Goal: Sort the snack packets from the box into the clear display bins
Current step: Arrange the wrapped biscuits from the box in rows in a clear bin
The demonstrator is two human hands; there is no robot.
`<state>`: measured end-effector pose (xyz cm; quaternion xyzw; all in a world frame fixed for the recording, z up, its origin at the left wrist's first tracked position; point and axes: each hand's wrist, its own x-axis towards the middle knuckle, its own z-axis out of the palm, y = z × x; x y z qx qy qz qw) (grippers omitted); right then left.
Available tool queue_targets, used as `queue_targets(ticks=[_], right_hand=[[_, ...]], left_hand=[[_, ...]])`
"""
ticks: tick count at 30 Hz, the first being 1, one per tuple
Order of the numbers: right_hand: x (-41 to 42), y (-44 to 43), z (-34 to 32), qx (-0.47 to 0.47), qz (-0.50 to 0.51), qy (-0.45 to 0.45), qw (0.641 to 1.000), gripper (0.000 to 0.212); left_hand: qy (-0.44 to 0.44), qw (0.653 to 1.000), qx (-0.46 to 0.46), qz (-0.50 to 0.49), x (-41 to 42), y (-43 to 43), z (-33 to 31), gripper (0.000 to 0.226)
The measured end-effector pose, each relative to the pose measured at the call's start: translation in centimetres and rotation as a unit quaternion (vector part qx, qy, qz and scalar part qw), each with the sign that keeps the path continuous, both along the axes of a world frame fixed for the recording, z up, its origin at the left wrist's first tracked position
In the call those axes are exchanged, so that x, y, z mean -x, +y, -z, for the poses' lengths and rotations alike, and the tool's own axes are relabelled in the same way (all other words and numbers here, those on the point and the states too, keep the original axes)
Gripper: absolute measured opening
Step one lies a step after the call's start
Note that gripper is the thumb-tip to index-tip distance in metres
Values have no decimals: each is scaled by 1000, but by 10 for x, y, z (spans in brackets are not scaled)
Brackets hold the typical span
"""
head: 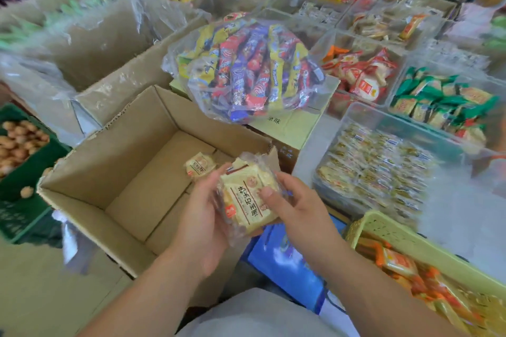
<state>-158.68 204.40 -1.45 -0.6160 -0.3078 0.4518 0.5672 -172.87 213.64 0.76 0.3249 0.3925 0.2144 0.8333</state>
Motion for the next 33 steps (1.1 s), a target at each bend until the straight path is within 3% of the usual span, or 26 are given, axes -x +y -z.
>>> queue_targets(ticks=[2,7,14,18,20,24,27,33], right_hand=[[-15,-14,-1,3,5,-19,1000,33],[-36,-38,4,38,57,-198,978,34],[-50,-58,11,-16,105,-257,960,25],[-61,-64,12,15,38,-245,969,81],[-66,-65,13,28,23,-246,969,96],[-74,-67,16,26,22,-229,973,80],[-79,-69,17,28,23,-145,989,70],[-112,-66,18,19,61,-24,998,44]], left_hand=[[4,1000,6,-30,-12,-14,1,43],[60,993,-68,-73,-43,-43,5,47],[91,983,-118,-108,-75,-57,8,51],[72,987,-111,-93,-89,-54,13,46],[49,992,-94,-73,-93,-52,18,47],[90,990,-103,-37,-104,-52,25,28],[108,988,-106,-5,-108,-50,33,16],[122,989,-79,-36,-108,-37,36,17]])
